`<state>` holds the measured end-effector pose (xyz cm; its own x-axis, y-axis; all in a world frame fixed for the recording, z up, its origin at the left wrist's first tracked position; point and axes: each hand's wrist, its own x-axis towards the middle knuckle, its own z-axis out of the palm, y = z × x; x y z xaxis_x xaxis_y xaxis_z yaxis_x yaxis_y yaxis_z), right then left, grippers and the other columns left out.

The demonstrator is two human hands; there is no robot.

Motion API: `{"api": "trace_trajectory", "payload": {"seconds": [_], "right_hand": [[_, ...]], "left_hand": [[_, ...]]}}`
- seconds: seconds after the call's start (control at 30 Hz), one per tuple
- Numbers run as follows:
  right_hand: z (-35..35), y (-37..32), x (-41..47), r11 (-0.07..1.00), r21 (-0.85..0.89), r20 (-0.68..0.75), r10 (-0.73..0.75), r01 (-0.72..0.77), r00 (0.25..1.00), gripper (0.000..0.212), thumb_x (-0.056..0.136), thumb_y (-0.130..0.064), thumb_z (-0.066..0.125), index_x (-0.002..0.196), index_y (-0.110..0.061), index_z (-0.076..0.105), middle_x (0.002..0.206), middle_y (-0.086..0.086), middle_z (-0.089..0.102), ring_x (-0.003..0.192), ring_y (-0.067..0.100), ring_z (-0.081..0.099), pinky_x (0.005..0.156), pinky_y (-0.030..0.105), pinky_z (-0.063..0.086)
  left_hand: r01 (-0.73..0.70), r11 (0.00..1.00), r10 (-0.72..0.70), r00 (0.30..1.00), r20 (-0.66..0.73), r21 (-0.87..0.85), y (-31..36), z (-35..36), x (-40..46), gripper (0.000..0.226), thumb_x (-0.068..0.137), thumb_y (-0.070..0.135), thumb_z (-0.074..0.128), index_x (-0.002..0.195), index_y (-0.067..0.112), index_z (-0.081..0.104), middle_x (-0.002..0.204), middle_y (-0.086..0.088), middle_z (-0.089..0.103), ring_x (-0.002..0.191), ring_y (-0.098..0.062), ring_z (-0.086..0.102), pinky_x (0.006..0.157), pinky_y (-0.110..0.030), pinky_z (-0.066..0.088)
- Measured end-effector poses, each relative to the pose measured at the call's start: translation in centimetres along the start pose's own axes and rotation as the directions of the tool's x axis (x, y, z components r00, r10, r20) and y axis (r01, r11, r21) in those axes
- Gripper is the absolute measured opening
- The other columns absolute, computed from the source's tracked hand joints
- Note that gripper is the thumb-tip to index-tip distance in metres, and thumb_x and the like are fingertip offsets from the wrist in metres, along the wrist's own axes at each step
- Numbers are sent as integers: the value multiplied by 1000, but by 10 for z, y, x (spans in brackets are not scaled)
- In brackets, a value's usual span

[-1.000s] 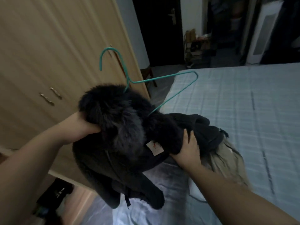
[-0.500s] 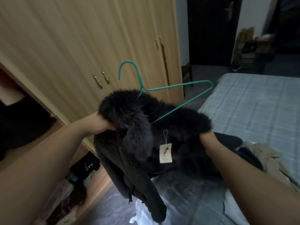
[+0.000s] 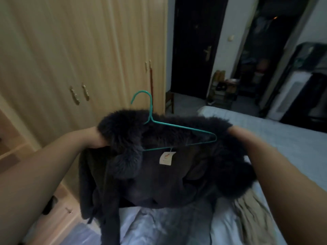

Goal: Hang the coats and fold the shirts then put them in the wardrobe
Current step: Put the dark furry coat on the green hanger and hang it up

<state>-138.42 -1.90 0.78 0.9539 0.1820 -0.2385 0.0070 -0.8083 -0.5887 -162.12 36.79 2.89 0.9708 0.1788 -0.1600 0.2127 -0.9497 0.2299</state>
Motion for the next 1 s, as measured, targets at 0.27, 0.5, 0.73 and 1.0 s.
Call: {"api": "trace_trajectory", "payload": {"seconds": [0.27, 0.5, 0.73, 1.0], "right_hand": [[-75, -1, -49, 972, 231, -273, 97, -33, 957, 32, 99, -13, 49, 124, 2, 60, 120, 19, 58, 104, 32, 54, 85, 37, 40], [-110, -17, -95, 900, 361, -584, 15, 244, 811, 37, 92, -24, 49, 122, -6, 62, 124, 17, 63, 117, 36, 57, 93, 37, 43], [-112, -19, -119, 930, 237, -703, -36, 281, 710, 54, 89, -18, 54, 142, -9, 41, 132, 21, 59, 122, 38, 55, 101, 38, 42], [-121, 26, -138, 890, 286, -592, -126, 354, 796, 67, 94, -14, 56, 152, -29, 26, 127, -3, 58, 122, 19, 54, 97, 25, 40]], "left_hand": [[-396, 882, 412, 911, -9, 257, 68, -27, 70, 52, 91, 32, 36, 124, 0, 61, 133, -25, 57, 116, -28, 62, 100, -21, 40], [-427, 888, 460, 809, -367, 171, 181, -62, 89, 31, 99, -1, 44, 126, -10, 55, 134, -29, 54, 121, -37, 58, 100, -31, 42], [-506, 860, 482, 762, -433, 66, 271, -66, 119, 51, 84, 36, 32, 114, 11, 66, 127, -17, 63, 121, -33, 57, 98, -32, 47], [-541, 841, 436, 668, -602, 9, 302, -117, 147, 33, 90, 28, 50, 117, 17, 65, 122, -12, 65, 115, -34, 60, 97, -42, 50]]}}
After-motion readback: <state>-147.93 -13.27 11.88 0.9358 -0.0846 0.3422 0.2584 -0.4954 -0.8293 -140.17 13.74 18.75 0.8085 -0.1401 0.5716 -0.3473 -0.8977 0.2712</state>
